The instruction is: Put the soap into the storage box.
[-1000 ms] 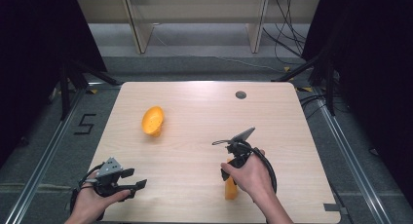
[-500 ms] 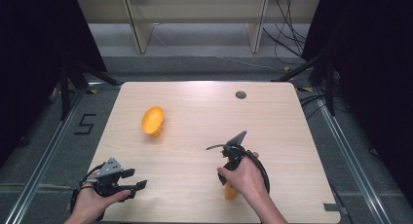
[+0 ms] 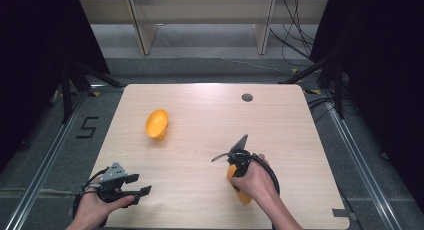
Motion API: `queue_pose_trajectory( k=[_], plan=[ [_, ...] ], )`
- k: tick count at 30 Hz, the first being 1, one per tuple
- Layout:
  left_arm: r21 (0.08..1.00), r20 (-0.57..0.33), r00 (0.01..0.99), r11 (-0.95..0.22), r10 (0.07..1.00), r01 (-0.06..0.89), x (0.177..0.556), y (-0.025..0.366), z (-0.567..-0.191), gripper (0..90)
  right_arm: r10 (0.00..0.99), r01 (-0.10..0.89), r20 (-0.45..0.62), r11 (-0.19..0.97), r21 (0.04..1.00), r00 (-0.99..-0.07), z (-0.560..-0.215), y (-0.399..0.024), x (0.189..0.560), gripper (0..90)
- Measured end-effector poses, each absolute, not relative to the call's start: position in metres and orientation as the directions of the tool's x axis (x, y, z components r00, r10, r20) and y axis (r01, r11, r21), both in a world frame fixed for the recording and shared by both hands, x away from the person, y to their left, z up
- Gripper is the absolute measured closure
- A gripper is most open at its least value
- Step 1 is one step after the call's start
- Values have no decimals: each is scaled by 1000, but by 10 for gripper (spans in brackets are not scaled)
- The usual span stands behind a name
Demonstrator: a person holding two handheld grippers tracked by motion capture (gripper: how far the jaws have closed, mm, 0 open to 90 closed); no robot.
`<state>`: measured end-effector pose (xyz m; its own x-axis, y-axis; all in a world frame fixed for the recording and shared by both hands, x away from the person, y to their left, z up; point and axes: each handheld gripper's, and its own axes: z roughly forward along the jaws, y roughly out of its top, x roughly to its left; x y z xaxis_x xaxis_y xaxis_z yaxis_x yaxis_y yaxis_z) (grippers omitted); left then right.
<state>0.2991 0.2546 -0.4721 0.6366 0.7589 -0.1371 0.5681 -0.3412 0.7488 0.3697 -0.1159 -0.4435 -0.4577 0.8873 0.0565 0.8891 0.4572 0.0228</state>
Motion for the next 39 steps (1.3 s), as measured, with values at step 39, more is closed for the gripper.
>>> queue_pose_trajectory(
  k=[39],
  plan=[
    [803,-86,747,-398,659,444,296,244,-474,321,28,27,-16,999,42,-999,-420,-134,355,618]
  ],
)
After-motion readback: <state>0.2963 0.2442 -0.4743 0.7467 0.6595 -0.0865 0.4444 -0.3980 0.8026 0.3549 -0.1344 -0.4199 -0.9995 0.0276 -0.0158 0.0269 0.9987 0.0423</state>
